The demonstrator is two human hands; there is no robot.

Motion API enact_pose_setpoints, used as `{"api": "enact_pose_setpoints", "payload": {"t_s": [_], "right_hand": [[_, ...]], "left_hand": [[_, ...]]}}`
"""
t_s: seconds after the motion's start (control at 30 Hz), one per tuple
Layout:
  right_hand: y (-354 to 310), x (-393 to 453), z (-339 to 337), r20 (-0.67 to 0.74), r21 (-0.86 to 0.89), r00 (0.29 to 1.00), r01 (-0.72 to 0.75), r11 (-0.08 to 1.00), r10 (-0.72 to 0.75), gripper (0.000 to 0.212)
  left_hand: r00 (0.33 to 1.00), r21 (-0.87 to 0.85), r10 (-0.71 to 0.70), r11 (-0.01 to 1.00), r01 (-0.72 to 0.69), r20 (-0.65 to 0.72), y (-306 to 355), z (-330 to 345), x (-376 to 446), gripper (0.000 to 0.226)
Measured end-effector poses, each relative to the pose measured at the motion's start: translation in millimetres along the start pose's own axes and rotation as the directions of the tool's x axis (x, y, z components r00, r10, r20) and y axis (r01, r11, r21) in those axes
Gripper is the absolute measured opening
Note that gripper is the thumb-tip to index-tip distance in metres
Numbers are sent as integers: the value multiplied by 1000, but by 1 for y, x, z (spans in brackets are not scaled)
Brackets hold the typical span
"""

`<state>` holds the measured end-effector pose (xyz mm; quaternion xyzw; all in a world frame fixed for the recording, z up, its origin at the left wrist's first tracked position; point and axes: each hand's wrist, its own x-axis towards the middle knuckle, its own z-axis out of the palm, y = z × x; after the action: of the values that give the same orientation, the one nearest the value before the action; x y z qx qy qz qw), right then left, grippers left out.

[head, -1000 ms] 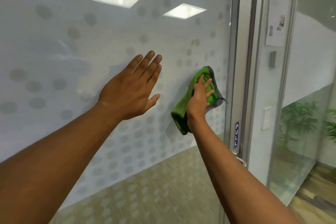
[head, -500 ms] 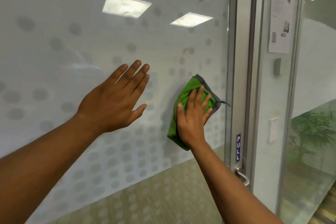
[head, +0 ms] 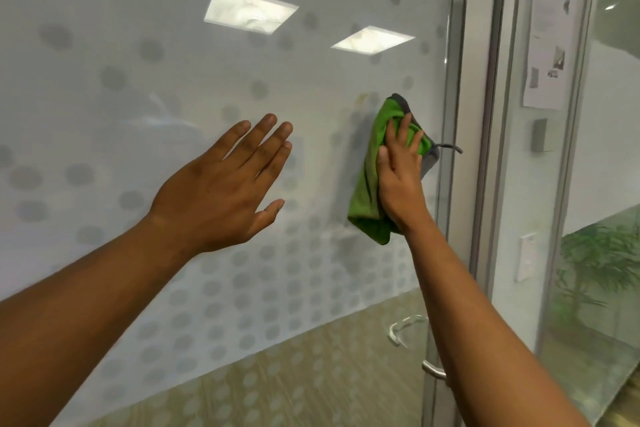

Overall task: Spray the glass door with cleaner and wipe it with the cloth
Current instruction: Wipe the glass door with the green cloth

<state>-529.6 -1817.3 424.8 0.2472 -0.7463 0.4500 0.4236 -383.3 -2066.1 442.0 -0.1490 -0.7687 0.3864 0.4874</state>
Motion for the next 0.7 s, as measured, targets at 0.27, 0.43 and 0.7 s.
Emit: {"api": "enact_pose_setpoints", "payload": {"t_s": [0.27, 0.43, 0.7], "right_hand": [[-8, 1, 26, -155, -210, 987, -85, 974, 52, 65], [-52, 39, 30, -248, -28, 914, -339, 940, 322, 60], [-70, 10, 49, -206, -167, 979, -42, 985, 6, 61]], "left_hand": [[1000, -2, -2, 1000, 2, 17, 0, -2, 0, 81], [1000, 4, -2, 1000, 2, 22, 0, -2, 0, 81], [1000, 0, 3, 1000, -3, 4, 0, -1, 0, 80]]}}
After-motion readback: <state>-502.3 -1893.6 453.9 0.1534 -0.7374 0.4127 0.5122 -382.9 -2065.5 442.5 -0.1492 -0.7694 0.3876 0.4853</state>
